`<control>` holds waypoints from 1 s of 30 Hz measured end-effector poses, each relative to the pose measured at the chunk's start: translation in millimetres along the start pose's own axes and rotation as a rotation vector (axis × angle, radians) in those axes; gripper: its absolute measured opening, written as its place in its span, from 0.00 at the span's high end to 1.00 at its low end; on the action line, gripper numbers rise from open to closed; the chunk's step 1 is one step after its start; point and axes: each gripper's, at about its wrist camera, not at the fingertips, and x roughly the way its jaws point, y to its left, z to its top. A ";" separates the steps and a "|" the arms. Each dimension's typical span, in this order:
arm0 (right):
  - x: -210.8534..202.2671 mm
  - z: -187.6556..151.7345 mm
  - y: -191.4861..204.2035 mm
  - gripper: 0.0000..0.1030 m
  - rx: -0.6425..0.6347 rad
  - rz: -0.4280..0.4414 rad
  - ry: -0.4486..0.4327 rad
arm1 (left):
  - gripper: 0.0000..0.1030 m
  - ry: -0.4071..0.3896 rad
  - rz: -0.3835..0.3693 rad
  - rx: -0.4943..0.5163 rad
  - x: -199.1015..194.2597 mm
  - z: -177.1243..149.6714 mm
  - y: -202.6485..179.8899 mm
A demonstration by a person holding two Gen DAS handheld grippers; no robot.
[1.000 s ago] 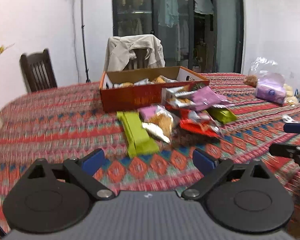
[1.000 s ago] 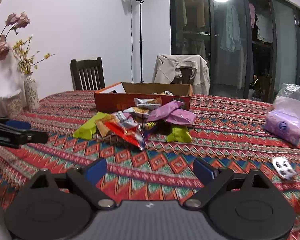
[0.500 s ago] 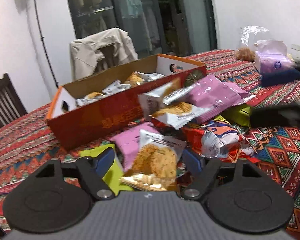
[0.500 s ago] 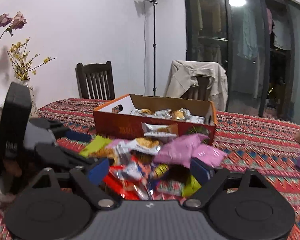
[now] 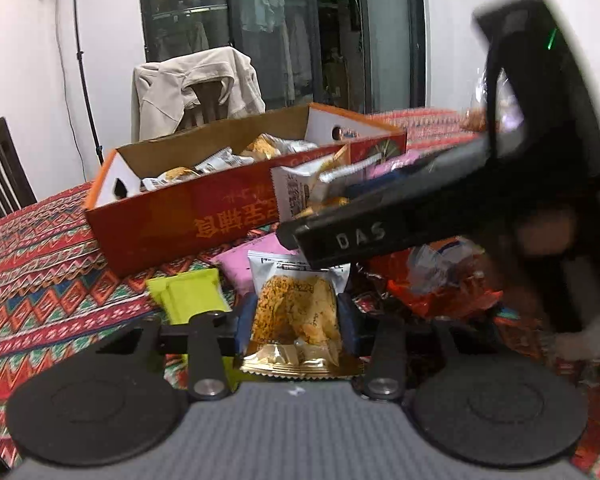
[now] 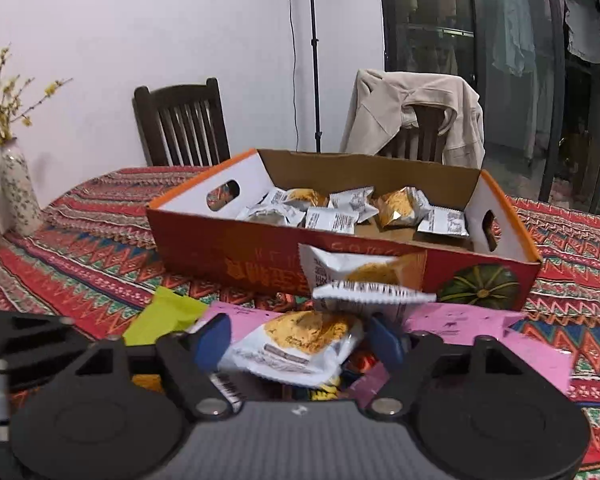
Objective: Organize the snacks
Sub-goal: 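Grasp a gold-window snack packet with the left tool while the right tool grasps a white-gold packet, then carry both packets into the orange box and open both tools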
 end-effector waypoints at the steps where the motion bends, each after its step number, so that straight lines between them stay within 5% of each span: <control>1: 1.8 -0.2 0.9 0.35 -0.006 0.005 -0.001 | 0.58 -0.007 -0.003 -0.009 -10.3 -2.9 3.3; 5: 2.7 -4.2 3.1 0.49 -0.030 0.001 -0.007 | 0.58 -0.010 0.047 -0.076 -44.1 -14.6 15.4; 11: 2.2 -9.8 23.3 0.51 -0.170 -0.044 0.010 | 0.58 -0.075 0.109 -0.271 -87.4 -20.8 35.3; 16: -12.3 -11.6 5.9 0.56 -0.099 -0.006 0.058 | 0.58 -0.099 0.112 -0.310 -113.2 -23.1 29.5; 30: -197.0 -92.8 25.9 0.60 -0.076 0.018 -0.077 | 0.58 -0.074 0.048 -0.306 -154.2 -48.8 -42.7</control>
